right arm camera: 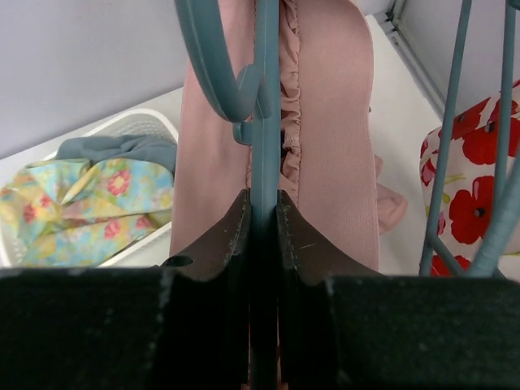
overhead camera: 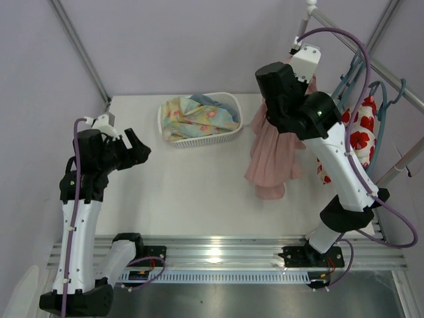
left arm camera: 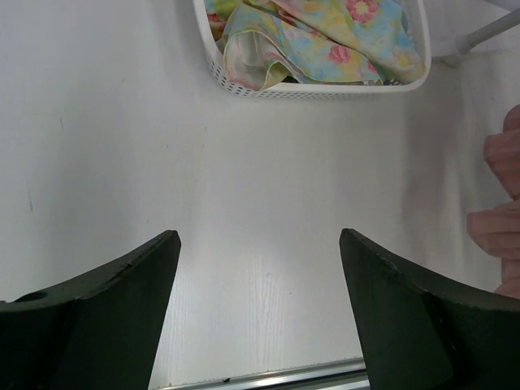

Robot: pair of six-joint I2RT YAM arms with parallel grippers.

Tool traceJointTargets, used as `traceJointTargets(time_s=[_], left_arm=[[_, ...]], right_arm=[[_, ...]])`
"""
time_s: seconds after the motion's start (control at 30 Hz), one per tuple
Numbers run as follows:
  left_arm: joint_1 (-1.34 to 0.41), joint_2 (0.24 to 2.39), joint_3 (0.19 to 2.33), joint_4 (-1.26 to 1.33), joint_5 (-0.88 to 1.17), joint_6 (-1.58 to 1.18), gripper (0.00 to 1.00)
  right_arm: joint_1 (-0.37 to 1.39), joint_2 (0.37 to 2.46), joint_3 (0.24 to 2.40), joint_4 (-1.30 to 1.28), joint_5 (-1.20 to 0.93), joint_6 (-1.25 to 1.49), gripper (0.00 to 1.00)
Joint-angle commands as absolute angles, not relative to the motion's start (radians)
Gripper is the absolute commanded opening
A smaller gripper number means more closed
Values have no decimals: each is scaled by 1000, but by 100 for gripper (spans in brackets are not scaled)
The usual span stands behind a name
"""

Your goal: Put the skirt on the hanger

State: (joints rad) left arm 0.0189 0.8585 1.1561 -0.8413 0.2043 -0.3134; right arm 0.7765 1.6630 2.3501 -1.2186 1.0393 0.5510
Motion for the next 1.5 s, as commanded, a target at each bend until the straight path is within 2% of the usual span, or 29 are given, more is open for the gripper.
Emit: traceJointTargets(time_s=[0.0,0.13,0.37,0.4,0.47,0.5,0.53,0.6,0.67,0.73,0.8,0.9,1.1,1.27,1.47], left_arm=[[11,870,1193,-801,192,-282,86],[-18,880,1190,-801,187,-282,86],[-28,885,1149,-792,181,-281,86],[-28,888,1147,-793,181,-279,86],[-29,896,1153,-795,173,-278,86],[-29,905,1160,-798,170,-278,86],[-29,905,1160,-798,170,-278,86],[-29,922,1183,-808,164,-281,86],[-29,930,1206,-816,157,-284,85],[-29,934,1216,-825,141,-293,85],[-31,933,1226,-830,134,-299,86],[-31,931,1239,-847,112,-308,85],[-32,916,1235,-853,84,-344,85],[-35,914,1235,-865,74,-333,84],[-37,920,1243,-873,55,-298,85]], right_arm=[[737,1701,2419,-1213,1105,560,0],[693,1739,2454,-1137,1138,500,0],[690,1770,2479,-901,1349,255,0],[693,1767,2449,-774,1382,198,0],[707,1752,2386,-550,1489,-89,0],[710,1741,2300,-233,1508,-350,0],[713,1741,2274,-87,1509,-453,0],[715,1767,2289,17,1481,-526,0],[698,1819,2405,-155,1447,-453,0],[680,1848,2454,-172,1439,-446,0],[655,1864,2451,-160,1442,-460,0],[634,1856,2450,-254,1416,-341,0],[627,1792,2428,-696,1298,154,0],[557,1789,2391,-875,1152,336,0],[488,1824,2410,-829,1140,296,0]])
